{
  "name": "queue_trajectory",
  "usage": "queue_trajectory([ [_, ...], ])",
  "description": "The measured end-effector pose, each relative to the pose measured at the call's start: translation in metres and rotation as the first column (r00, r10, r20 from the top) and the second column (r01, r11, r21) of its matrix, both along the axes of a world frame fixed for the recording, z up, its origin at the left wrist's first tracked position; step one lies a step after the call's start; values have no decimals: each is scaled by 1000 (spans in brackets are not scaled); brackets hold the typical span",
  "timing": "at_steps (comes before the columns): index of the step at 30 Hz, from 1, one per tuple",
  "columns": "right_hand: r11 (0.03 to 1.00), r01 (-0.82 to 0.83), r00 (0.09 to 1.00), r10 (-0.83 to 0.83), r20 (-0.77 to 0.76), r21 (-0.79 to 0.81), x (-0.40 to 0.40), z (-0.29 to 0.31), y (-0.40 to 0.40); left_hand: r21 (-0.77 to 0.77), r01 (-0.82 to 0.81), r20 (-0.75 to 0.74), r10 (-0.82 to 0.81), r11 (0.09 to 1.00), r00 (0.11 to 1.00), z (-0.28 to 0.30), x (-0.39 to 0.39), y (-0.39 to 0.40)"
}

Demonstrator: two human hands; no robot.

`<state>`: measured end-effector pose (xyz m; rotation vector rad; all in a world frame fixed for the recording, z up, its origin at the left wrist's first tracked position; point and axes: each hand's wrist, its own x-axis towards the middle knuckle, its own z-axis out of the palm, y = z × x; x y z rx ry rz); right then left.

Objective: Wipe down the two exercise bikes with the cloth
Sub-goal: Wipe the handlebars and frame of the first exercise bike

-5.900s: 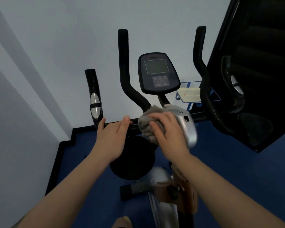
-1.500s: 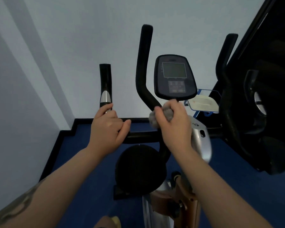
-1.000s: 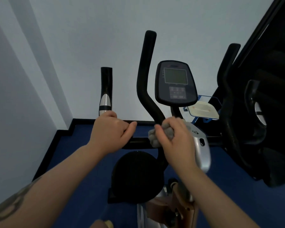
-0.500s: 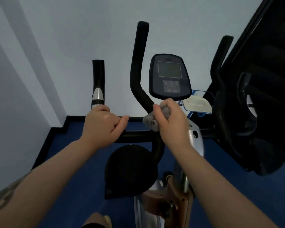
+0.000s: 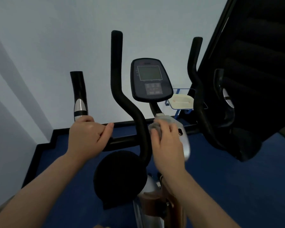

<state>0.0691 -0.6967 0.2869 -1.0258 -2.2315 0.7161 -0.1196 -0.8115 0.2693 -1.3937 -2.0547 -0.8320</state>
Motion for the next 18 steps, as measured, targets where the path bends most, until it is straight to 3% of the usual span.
queue_trajectory([
  [2,999,-19,996,15,-84,-44,2,0,4,5,9,0,-9,1000,1000,-1,1,0],
  [7,996,10,992,-22,123,91,-11,14,20,-34,14,21,-13,999,1000,1,-1,-2],
  [11,998,40,998,-38,-52,40,0,2,-6,-1,51,5,-51,999,999,1,1,-2],
  [16,991,73,970,-96,224,110,-23,14,15,-20,42,18,-41,999,999,0,-2,-2],
  [18,995,70,981,-81,175,67,-20,13,10,-26,38,7,-38,999,999,1,-2,-2],
])
